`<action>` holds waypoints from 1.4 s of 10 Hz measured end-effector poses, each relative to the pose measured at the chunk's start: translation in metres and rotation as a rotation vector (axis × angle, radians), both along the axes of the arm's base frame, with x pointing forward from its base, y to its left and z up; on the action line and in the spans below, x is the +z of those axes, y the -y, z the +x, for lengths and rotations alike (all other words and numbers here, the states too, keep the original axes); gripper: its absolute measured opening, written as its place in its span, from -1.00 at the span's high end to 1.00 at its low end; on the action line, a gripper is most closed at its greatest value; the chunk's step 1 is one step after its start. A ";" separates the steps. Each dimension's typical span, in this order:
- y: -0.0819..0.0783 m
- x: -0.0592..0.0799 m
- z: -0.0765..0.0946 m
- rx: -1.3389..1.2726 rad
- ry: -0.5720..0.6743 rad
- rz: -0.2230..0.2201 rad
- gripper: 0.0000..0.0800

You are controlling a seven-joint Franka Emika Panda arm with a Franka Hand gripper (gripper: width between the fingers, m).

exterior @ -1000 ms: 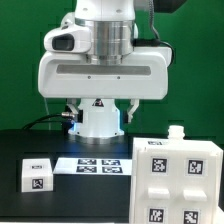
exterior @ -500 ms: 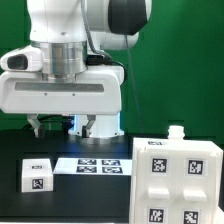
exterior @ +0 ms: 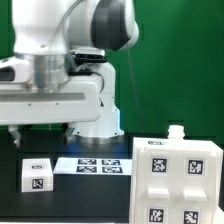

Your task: Assemble cabinet

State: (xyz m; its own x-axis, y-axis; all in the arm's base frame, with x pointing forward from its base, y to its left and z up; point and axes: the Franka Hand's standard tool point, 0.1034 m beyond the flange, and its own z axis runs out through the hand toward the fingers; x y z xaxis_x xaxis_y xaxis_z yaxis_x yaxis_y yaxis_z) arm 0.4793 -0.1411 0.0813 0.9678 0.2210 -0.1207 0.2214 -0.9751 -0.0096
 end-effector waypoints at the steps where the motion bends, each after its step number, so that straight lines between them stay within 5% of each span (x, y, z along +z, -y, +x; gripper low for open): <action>1: 0.006 -0.013 -0.012 0.022 0.018 -0.019 -0.62; 5: 0.009 -0.019 -0.018 0.024 0.010 -0.011 -0.62; 9: 0.013 -0.056 -0.054 0.004 -0.063 0.000 -0.62; 14: 0.012 -0.056 -0.054 0.005 -0.062 0.000 -0.62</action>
Offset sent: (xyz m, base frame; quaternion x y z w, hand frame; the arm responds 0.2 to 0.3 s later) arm 0.0000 0.0000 0.0000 0.0000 0.0000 0.0000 1.0000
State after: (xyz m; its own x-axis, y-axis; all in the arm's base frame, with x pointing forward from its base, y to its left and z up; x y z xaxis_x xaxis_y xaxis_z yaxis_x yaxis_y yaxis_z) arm 0.4254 -0.1533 0.0250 0.9575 0.2254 -0.1802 0.2249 -0.9741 -0.0232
